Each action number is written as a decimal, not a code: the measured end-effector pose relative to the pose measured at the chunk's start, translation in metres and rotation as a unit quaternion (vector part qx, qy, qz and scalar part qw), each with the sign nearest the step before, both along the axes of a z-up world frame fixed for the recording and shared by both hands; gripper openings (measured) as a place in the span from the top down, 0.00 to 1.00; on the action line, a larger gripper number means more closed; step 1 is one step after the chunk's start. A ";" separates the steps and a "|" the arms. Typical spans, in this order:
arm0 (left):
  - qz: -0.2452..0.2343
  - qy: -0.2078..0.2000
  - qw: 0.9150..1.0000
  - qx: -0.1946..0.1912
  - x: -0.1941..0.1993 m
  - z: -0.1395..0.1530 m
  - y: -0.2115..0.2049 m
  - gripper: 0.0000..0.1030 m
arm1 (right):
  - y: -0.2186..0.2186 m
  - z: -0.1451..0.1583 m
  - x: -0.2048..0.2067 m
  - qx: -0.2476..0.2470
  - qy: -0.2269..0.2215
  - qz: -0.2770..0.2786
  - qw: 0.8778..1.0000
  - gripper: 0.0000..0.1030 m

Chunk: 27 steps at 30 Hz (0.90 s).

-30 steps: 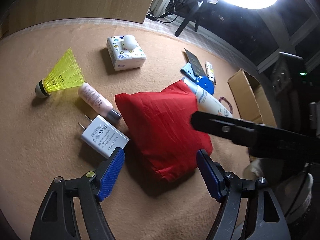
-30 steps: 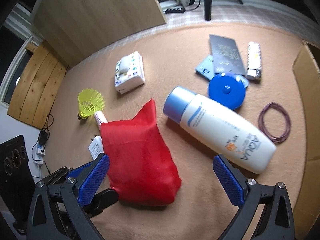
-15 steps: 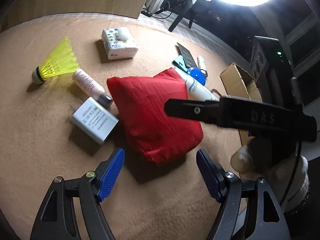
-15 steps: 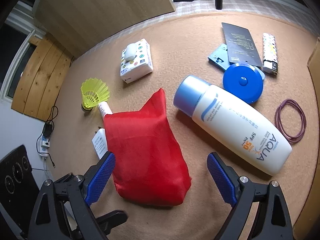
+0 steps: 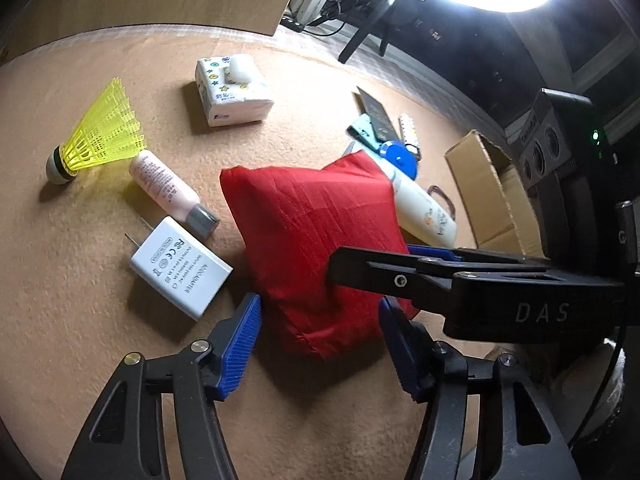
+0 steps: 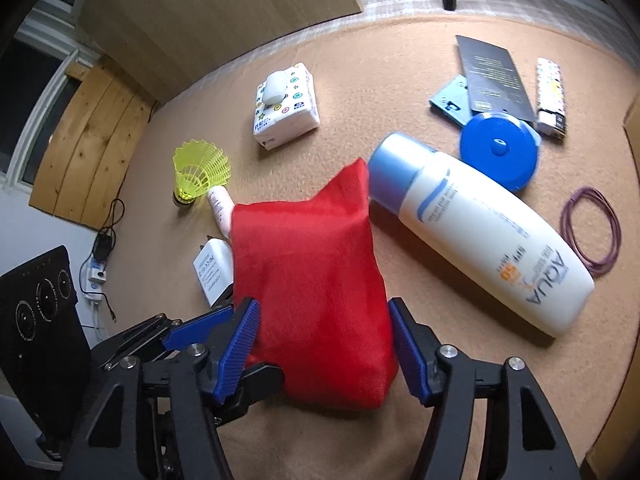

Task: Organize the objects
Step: 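Carry the red pouch with the left tool into the cardboard box and release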

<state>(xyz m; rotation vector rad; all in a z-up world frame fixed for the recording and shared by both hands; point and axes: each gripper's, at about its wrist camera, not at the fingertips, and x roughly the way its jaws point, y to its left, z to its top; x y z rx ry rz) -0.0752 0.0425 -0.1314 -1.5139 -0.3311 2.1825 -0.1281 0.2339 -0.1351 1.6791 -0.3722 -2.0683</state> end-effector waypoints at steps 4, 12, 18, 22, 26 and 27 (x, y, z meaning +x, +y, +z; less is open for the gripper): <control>-0.013 0.009 1.000 0.004 0.008 0.006 0.011 0.39 | 0.013 0.007 0.007 -0.005 0.006 -0.011 1.000 0.44; -0.037 0.025 0.999 0.014 0.016 0.022 0.045 0.39 | 0.049 0.023 0.026 -0.009 0.020 -0.040 0.999 0.45; -0.067 0.057 0.996 0.022 0.019 0.048 0.083 0.39 | 0.084 0.050 0.039 -0.009 0.050 -0.075 0.996 0.45; -0.092 0.068 0.993 0.034 0.017 0.060 0.113 0.39 | 0.114 0.064 0.048 -0.008 0.065 -0.103 0.993 0.45; -0.122 0.082 0.988 0.042 0.019 0.072 0.148 0.39 | 0.148 0.078 0.060 -0.004 0.080 -0.134 0.988 0.45; -0.128 0.084 0.987 0.044 0.020 0.074 0.155 0.39 | 0.155 0.080 0.063 -0.002 0.083 -0.140 0.987 0.45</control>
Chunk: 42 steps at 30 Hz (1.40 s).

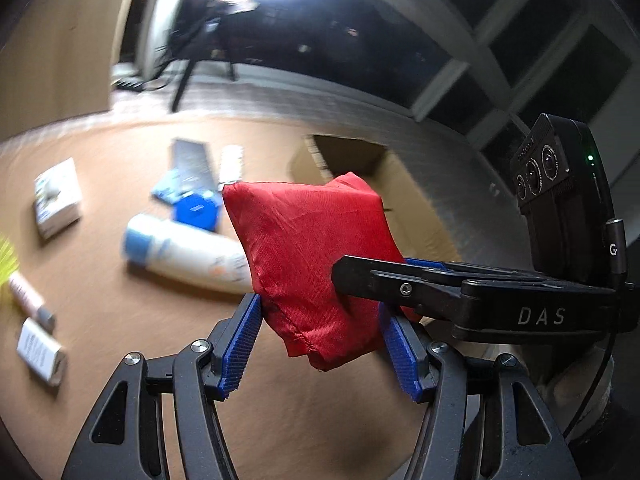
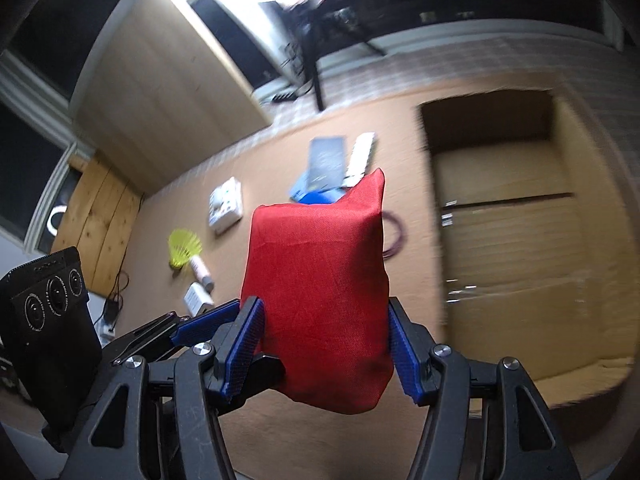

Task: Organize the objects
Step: 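Carry the red pouch with the left tool into the cardboard box and release, then move the right tool to the white AQUA sunscreen bottle and grasp it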

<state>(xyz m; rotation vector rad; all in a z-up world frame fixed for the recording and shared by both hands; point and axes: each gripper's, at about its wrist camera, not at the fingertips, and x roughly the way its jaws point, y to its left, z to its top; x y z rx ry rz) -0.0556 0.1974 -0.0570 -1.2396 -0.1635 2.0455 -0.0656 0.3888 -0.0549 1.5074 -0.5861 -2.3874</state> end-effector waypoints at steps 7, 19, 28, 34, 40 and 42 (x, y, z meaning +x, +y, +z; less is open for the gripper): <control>-0.045 0.010 0.999 0.014 0.003 0.011 0.066 0.39 | 0.063 0.011 0.014 0.011 0.011 -0.057 0.998 0.45; -0.083 -0.003 0.996 0.013 0.010 0.000 0.137 0.39 | 0.122 0.004 0.022 0.025 0.004 -0.102 0.994 0.45; -0.076 0.009 0.997 -0.010 0.014 0.002 0.131 0.37 | 0.124 0.010 0.025 0.054 0.010 -0.113 0.992 0.43; -0.052 0.007 0.999 -0.012 0.010 0.004 0.103 0.37 | 0.107 0.015 0.025 0.061 0.020 -0.101 0.993 0.43; -0.016 0.003 1.000 -0.016 0.006 0.004 0.060 0.37 | 0.083 0.020 0.022 0.064 0.035 -0.076 0.994 0.42; -0.001 0.001 1.000 -0.020 0.005 0.002 0.041 0.36 | 0.071 0.022 0.019 0.062 0.043 -0.060 0.995 0.41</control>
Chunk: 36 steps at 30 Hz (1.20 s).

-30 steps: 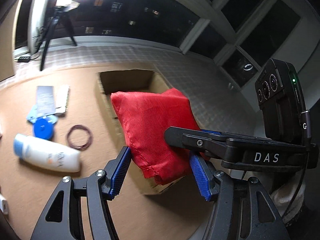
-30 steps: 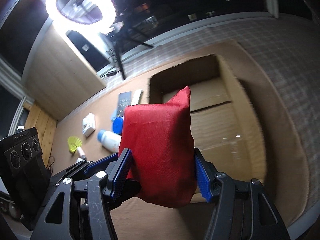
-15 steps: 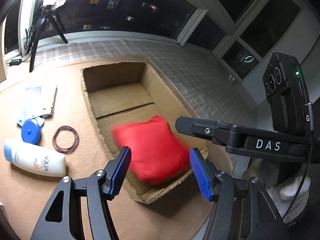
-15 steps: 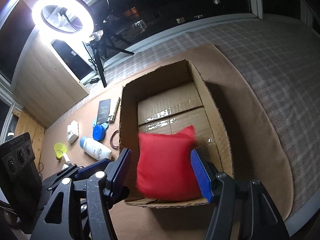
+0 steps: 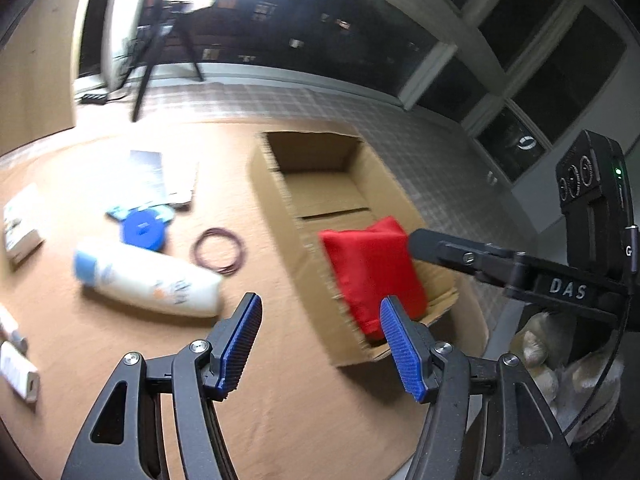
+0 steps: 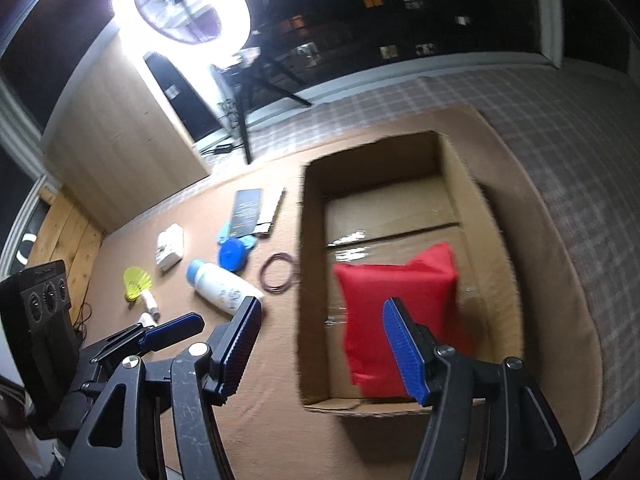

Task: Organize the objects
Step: 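Move the right tool to the white AQUA sunscreen bottle and grasp it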

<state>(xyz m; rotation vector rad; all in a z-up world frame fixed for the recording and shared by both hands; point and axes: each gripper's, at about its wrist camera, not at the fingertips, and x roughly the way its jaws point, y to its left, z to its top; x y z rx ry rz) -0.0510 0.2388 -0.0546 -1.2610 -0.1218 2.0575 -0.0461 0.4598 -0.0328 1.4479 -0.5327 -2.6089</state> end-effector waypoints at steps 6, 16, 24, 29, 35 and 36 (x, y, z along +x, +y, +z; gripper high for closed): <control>0.055 -0.013 0.998 -0.016 -0.007 -0.011 -0.058 0.36 | -0.043 -0.002 -0.016 -0.003 0.003 0.052 0.999 0.39; 0.150 -0.037 0.988 -0.023 -0.010 -0.023 -0.155 0.32 | -0.123 -0.038 -0.073 -0.010 -0.044 0.129 0.991 0.39; 0.194 -0.045 0.980 -0.027 -0.001 -0.027 -0.206 0.32 | -0.156 -0.072 -0.118 0.004 -0.080 0.140 0.987 0.39; 0.212 -0.051 0.976 -0.023 0.000 -0.029 -0.228 0.32 | -0.165 -0.088 -0.136 0.026 -0.100 0.141 0.985 0.39; 0.215 -0.055 0.975 -0.023 0.000 -0.033 -0.236 0.32 | -0.171 -0.103 -0.137 0.018 -0.126 0.154 0.980 0.39; 0.215 -0.056 0.975 -0.023 -0.001 -0.033 -0.235 0.32 | -0.173 -0.105 -0.135 0.016 -0.129 0.156 0.979 0.40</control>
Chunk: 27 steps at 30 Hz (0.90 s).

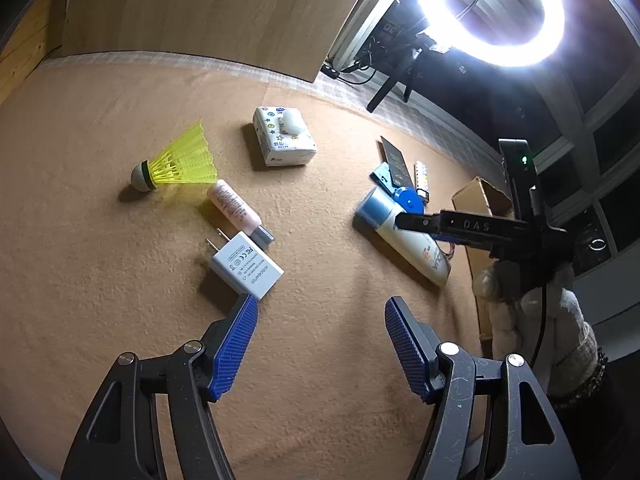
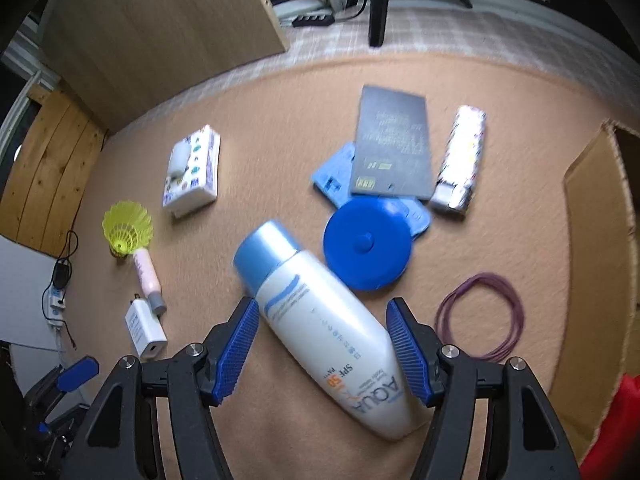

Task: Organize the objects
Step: 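Move the right tool to the white AQUA sunscreen bottle and grasp it, then grasp the white AQUA sunscreen bottle with the left tool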

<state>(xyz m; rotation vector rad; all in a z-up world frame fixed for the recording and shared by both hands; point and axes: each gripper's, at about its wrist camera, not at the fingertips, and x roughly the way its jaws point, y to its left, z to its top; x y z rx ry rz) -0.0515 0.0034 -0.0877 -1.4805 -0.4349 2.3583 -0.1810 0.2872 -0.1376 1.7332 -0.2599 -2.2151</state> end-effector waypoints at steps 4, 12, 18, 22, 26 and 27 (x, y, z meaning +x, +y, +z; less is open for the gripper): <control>-0.003 -0.003 1.000 0.001 -0.003 -0.003 0.003 0.32 | -0.010 -0.007 0.012 -0.017 -0.014 0.019 1.000 0.57; -0.006 -0.009 1.000 0.003 -0.008 -0.009 0.010 0.32 | -0.029 -0.009 0.044 -0.026 -0.020 0.048 0.998 0.61; -0.007 -0.013 1.000 0.001 -0.008 -0.015 0.011 0.32 | -0.042 -0.010 0.076 -0.049 -0.035 0.062 0.996 0.61; -0.008 -0.019 1.000 -0.005 -0.007 -0.020 0.011 0.30 | -0.043 -0.007 0.092 -0.050 -0.029 0.062 0.996 0.53; -0.019 -0.019 1.000 -0.008 -0.004 -0.024 0.014 0.29 | -0.021 0.005 0.095 -0.038 0.006 0.023 0.999 0.52; -0.021 -0.020 1.000 -0.009 -0.003 -0.025 0.015 0.29 | -0.016 0.006 0.094 -0.037 0.010 0.016 0.999 0.52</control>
